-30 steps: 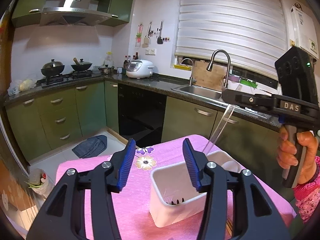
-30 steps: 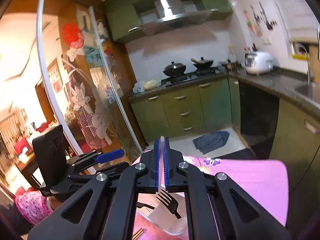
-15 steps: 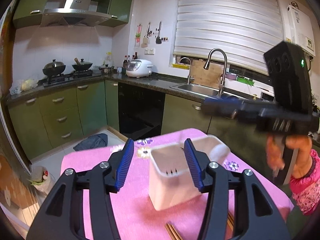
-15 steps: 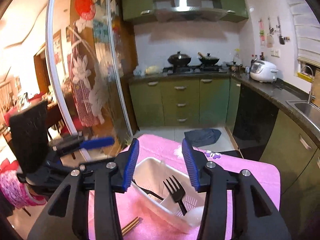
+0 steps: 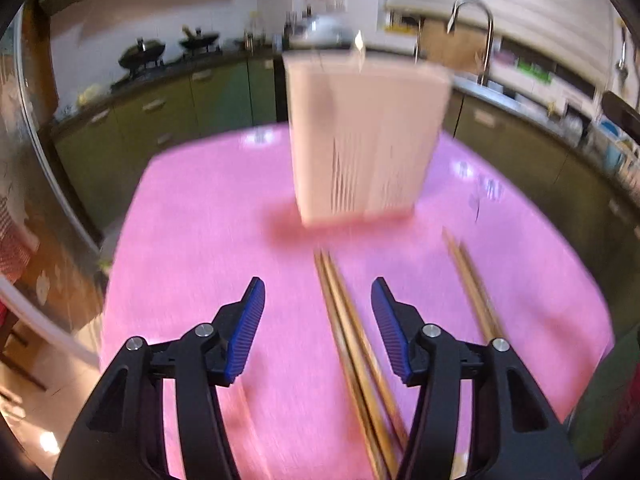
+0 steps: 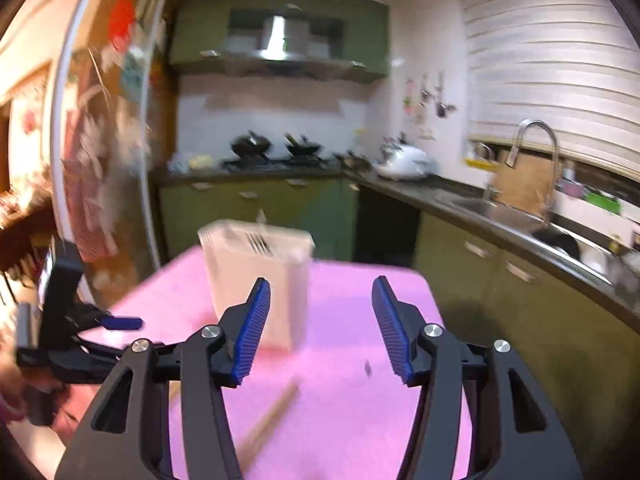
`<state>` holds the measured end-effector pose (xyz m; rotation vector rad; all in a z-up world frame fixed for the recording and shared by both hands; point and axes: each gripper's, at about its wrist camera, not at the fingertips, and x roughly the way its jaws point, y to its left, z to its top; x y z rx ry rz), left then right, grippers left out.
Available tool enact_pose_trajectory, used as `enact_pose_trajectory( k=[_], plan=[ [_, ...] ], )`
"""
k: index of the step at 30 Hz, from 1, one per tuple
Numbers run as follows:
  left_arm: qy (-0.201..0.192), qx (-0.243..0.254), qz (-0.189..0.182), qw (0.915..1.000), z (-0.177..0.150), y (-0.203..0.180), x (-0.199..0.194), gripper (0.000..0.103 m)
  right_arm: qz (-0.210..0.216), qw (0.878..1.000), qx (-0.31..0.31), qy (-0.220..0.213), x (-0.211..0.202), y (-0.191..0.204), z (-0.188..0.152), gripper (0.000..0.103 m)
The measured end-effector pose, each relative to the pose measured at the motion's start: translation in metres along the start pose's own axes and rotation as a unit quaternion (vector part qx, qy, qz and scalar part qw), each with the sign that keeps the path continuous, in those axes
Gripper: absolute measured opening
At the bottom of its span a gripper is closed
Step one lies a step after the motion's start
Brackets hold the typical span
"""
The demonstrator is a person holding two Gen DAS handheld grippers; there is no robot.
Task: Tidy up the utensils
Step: 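Move the left tool toward the wooden chopsticks on the table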
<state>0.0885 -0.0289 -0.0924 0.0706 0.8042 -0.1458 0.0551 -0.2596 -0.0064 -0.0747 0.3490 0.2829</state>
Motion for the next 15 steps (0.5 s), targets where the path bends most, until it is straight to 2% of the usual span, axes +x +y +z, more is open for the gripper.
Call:
enact_pose_trajectory(
  k=[3,6,12,15],
  plan=[
    [0.037,0.007,0.002,0.9993,-0.019,-0.009,0.012,0.053,0.001,0.999,0.035,0.029,-0.007,-0.008,-0.031,0.055],
    [0.047,0.000,0.010,0.9988,-0.021,-0.007,0.021,0.053,0.010,0.996,0.072,0.046,-0.010,-0.019,-0.049,0.056],
    [0.055,-0.025,0.026,0.9978,-0.015,0.007,0.029,0.052,0.013,0.994,0.089,0.060,-0.002,-0.032,-0.063,0.057],
    [0.067,-0.024,0.019,0.9973,-0.014,0.008,0.034,0.052,0.017,0.994,0.093,0.060,0.002,-0.033,-0.061,0.057]
  ],
)
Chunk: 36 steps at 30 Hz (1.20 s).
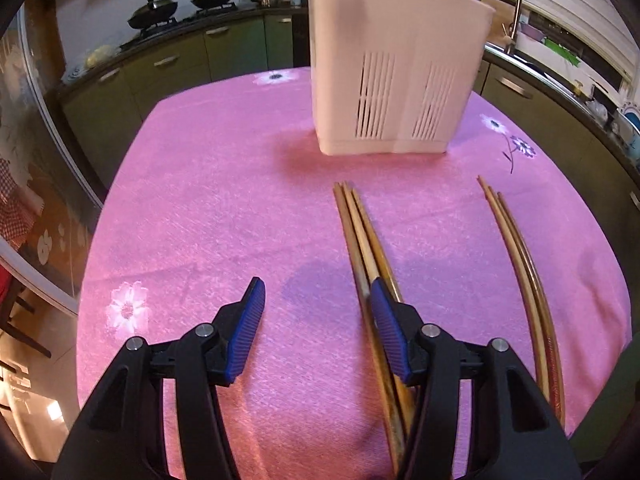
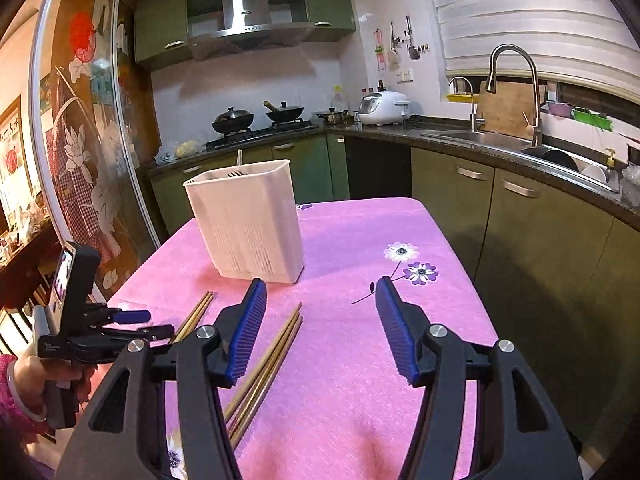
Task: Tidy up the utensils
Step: 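Move the left tool toward the wooden chopsticks on the table, then grasp a wooden chopstick with the left tool while the right tool grasps another chopstick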
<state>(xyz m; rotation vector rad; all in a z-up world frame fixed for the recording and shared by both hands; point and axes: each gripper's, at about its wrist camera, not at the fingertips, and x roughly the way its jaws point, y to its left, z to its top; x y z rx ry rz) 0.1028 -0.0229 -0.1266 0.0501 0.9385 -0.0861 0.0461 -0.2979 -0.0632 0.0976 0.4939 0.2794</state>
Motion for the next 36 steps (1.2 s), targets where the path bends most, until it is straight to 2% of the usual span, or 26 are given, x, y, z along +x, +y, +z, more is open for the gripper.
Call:
enact_pose_trajectory(
  k=[7,11,13,16,27,31,35,36],
  plan=[
    [0.009,0.006,0.004,0.9999,-0.002,-0.002,0.010,0.055,0.001,1.000,0.001,0.023,0.014,0.014,0.001,0.059],
    [0.011,-0.006,0.006,0.9999,-0.002,0.003,0.011,0.055,0.002,0.997,-0.017,0.074,0.036,0.034,-0.013,0.058],
    [0.005,-0.005,0.007,0.9999,-0.005,0.004,0.009,0.055,-0.019,0.993,-0.042,0.105,0.053,0.048,-0.025,0.048],
    [-0.004,-0.003,0.006,1.0000,-0.009,0.004,0.008,0.055,-0.039,0.989,-0.042,0.135,0.075,0.055,-0.039,0.043],
    [-0.010,0.008,-0.012,0.9998,-0.011,0.007,0.007,0.061,-0.086,0.979,-0.026,0.184,0.116,0.052,-0.047,0.043],
    [-0.006,-0.012,-0.016,0.9998,-0.003,0.008,0.011,0.063,-0.093,0.975,-0.025,0.199,0.128,0.053,-0.045,0.039],
    [-0.009,-0.031,-0.010,0.9994,0.002,0.008,0.016,0.063,-0.087,0.974,-0.022,0.208,0.139,0.053,-0.043,0.027],
    [-0.011,-0.032,-0.005,0.9994,0.003,0.007,0.016,0.058,-0.080,0.974,-0.017,0.212,0.141,0.052,-0.042,0.022]
  ],
)
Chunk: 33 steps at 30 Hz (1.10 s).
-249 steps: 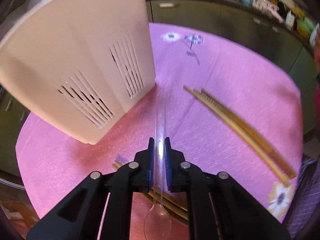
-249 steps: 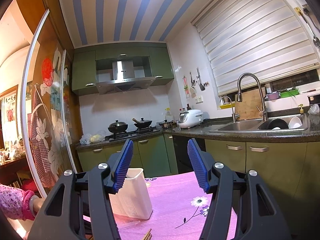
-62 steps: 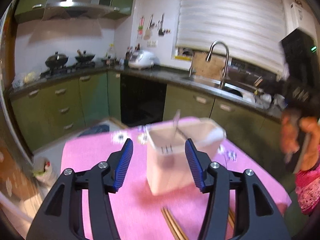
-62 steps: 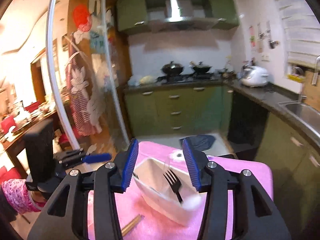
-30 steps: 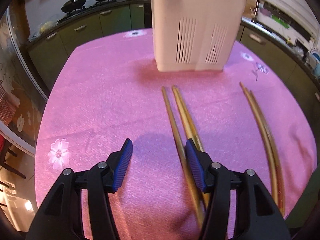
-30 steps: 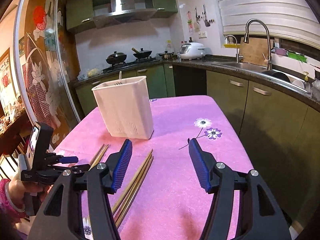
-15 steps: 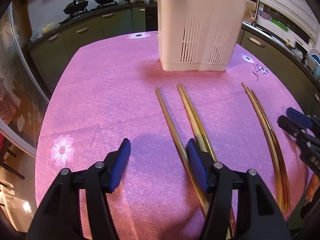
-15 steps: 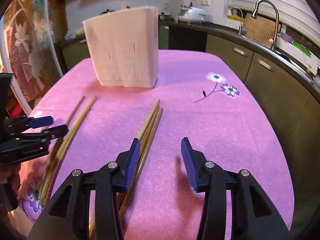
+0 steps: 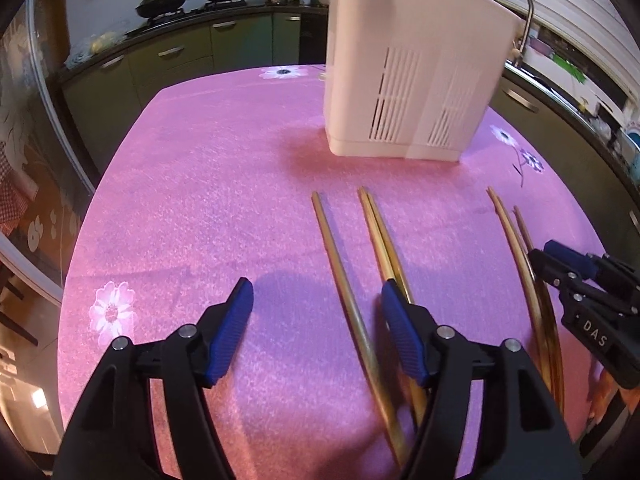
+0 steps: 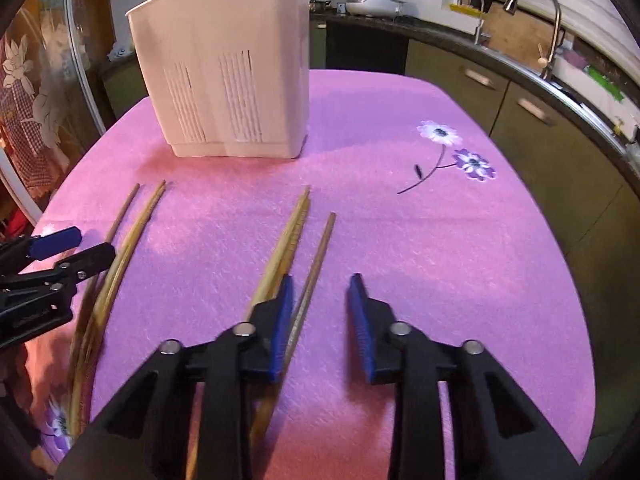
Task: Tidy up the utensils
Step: 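Grasp a wooden chopstick with the left tool while the right tool grasps another chopstick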
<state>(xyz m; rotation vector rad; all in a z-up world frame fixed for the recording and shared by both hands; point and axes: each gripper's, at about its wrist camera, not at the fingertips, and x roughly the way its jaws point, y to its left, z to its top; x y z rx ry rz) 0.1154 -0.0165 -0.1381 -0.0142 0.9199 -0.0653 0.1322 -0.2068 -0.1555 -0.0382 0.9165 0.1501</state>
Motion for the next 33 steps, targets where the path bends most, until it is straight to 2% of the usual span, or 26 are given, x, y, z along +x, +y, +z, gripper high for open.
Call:
enact_pose_trajectory(
  k=[1,2,7,9,11,14,16,19,27,33],
  plan=[
    [-0.001,0.002,0.006,1.0000,0.000,-0.001,0.000,0.053,0.006,1.000,0.001,0.005,0.001,0.000,0.001,0.018],
    [-0.002,0.004,0.010,0.9999,0.000,-0.002,0.000,0.044,0.009,1.000,-0.001,0.008,0.001,0.001,0.001,0.017],
    [0.010,0.011,0.004,0.9999,0.002,-0.006,-0.001,0.030,0.019,0.999,-0.009,0.039,0.004,0.003,0.010,0.015],
    [0.013,0.000,-0.007,0.9999,0.005,-0.004,0.000,0.017,0.013,0.999,-0.031,0.043,0.006,0.009,0.012,0.009],
    [0.013,-0.004,-0.004,0.9999,0.008,-0.002,0.003,0.009,0.015,0.998,-0.041,0.045,0.007,0.012,0.013,0.007],
    [0.019,-0.010,-0.024,0.9995,0.011,0.001,0.005,0.006,0.048,0.997,-0.025,0.059,0.008,0.002,0.017,0.006],
    [0.022,-0.013,-0.036,0.9990,0.013,0.002,0.005,0.006,0.066,0.996,-0.009,0.052,0.004,-0.007,0.020,0.006],
    [0.021,-0.006,-0.038,0.9990,0.014,0.000,0.004,0.006,0.089,0.996,0.009,0.025,-0.013,-0.017,0.028,0.006],
    [-0.019,0.029,-0.041,0.9986,0.025,-0.023,-0.026,0.006,0.128,0.989,0.025,-0.064,-0.076,-0.032,0.047,0.006],
    [-0.042,0.047,-0.046,0.9969,0.033,-0.033,-0.051,0.006,0.145,0.984,0.027,-0.096,-0.106,-0.038,0.050,0.006]
  ],
)
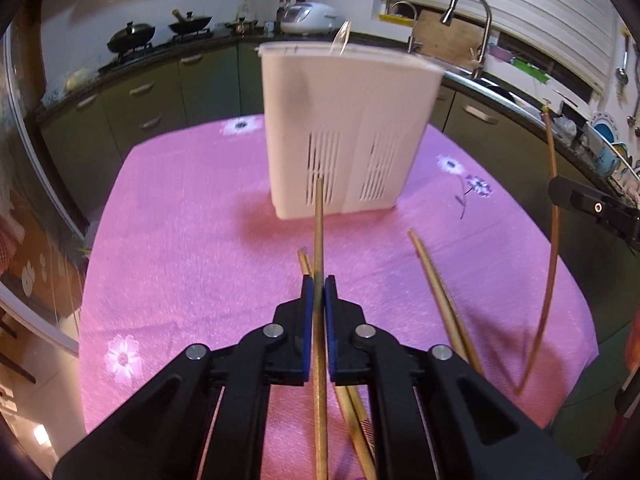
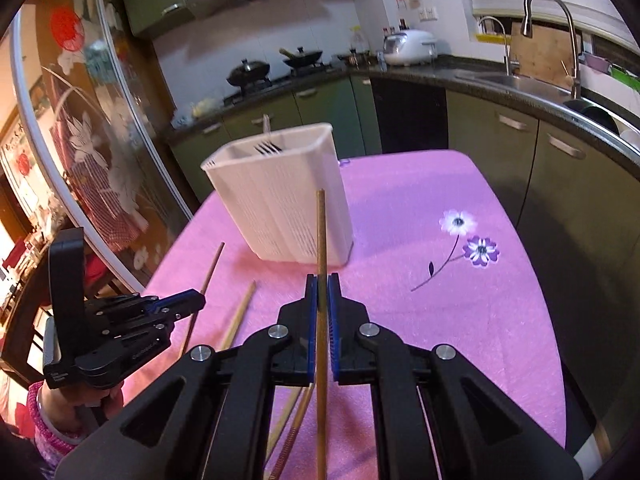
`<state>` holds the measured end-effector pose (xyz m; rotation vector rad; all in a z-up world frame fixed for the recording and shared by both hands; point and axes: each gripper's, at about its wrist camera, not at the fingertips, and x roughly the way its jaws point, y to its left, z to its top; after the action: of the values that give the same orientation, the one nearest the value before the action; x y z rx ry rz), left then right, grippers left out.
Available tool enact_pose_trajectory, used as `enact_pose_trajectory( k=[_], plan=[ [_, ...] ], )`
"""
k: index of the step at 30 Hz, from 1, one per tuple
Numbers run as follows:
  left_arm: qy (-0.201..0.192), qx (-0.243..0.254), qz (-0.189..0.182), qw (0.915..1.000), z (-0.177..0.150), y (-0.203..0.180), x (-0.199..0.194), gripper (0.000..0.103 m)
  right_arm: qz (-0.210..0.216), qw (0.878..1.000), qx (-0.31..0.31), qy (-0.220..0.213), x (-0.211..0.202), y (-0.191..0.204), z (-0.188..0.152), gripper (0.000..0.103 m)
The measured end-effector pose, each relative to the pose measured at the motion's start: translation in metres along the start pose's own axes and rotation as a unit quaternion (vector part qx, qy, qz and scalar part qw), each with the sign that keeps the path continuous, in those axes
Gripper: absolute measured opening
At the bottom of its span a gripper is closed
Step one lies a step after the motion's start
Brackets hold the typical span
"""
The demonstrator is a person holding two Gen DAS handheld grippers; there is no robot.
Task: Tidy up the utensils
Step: 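Grasp a wooden chopstick with the left tool while the right tool grasps another chopstick, then lower both held chopsticks into the white holder and open both tools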
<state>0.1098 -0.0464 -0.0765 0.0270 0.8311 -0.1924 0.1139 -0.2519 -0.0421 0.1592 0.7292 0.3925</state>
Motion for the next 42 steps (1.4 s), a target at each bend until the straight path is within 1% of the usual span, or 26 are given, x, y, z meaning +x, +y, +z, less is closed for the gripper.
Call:
enact_pose_trajectory(
  k=[7,12,18,23,27,30,33,37,40,42],
  plan=[
    [-0.030,0.009,-0.001,0.9995,0.013,-0.001,-0.032,0.006,0.022,0.999,-0.010,-0.033,-0.032,0.009,0.015,0.006],
    [-0.052,0.013,-0.007,0.9985,0.028,0.000,-0.052,0.006,0.026,0.997,-0.035,-0.066,-0.053,0.022,0.035,0.006],
    [-0.080,0.022,-0.014,0.9965,0.052,-0.001,-0.074,0.006,0.034,0.992,-0.055,-0.104,-0.073,0.031,0.070,0.006],
    [-0.118,0.033,-0.020,0.9923,0.085,-0.002,-0.102,0.006,0.038,0.988,-0.072,-0.132,-0.083,0.040,0.111,0.006],
    [-0.140,0.048,-0.027,0.9887,0.112,-0.005,-0.121,0.006,0.049,0.986,-0.068,-0.147,-0.084,0.041,0.146,0.006],
    [-0.149,0.055,-0.031,0.9868,0.129,-0.007,-0.132,0.006,0.057,0.984,-0.066,-0.157,-0.082,0.044,0.174,0.006],
    [-0.162,0.064,-0.028,0.9843,0.146,-0.010,-0.144,0.006,0.051,0.982,-0.071,-0.166,-0.079,0.048,0.194,0.006],
    [-0.187,0.070,-0.011,0.9797,0.170,-0.010,-0.157,0.006,0.043,0.981,-0.072,-0.175,-0.068,0.052,0.223,0.006],
    [-0.203,0.074,0.001,0.9763,0.187,-0.012,-0.161,0.006,0.033,0.981,-0.073,-0.174,-0.052,0.054,0.236,0.006],
    [-0.206,0.075,0.004,0.9756,0.194,-0.014,-0.158,0.006,0.025,0.983,-0.073,-0.165,-0.036,0.053,0.240,0.006]
  ],
)
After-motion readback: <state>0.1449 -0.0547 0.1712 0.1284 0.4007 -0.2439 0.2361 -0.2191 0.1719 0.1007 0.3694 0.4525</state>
